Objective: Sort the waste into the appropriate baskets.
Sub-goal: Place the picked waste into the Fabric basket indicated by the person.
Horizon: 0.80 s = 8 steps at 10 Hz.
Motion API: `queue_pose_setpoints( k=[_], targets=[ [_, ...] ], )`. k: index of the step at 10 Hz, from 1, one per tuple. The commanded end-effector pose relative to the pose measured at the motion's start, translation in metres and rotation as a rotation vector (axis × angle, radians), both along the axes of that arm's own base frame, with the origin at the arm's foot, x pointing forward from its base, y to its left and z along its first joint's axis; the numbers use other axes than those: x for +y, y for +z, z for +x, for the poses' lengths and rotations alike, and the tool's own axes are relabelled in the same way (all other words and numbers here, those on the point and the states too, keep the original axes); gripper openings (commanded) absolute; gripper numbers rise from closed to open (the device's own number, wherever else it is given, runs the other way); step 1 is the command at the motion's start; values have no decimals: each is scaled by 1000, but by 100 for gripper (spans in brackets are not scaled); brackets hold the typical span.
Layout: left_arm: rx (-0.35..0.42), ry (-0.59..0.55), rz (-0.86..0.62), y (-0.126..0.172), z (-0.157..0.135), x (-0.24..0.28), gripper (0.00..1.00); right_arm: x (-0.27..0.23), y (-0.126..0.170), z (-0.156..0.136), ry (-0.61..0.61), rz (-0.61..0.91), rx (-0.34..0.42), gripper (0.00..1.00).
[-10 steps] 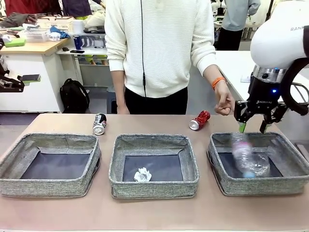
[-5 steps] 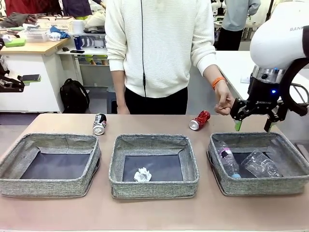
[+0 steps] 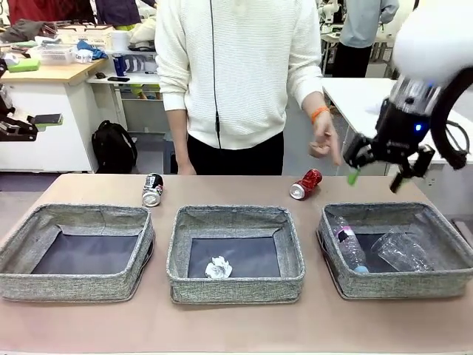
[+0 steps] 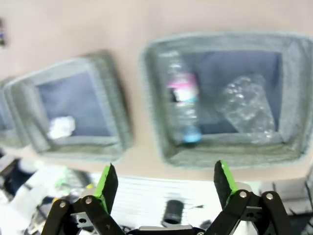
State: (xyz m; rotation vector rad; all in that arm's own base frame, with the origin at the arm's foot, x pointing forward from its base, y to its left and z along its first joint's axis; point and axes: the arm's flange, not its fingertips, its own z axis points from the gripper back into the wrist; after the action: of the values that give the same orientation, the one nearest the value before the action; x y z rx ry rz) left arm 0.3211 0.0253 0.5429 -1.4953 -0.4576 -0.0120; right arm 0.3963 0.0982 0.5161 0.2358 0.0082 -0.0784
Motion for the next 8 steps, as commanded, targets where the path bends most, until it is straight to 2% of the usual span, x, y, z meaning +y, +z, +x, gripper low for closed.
queue_pose_setpoints(
  k=[1,3,4,6,8],
  targets=[
    [-3,-10,-1,1,-3,1,100,-15,43,-22,110,369,1,100],
    [-3,-10,-1,1,-3,1,100,-44,65,-32,164,695,62,100],
    [-3,-10,-1,1,-3,1,100,-67,70,-35,148,917,93,100],
    [-3,-10,-1,1,-3,1,100,-91,59,-34,50,1038,116,100],
    [-3,-10,-1,1,-3,1,100,-116,42,-34,-33,1179,81,100]
  ],
)
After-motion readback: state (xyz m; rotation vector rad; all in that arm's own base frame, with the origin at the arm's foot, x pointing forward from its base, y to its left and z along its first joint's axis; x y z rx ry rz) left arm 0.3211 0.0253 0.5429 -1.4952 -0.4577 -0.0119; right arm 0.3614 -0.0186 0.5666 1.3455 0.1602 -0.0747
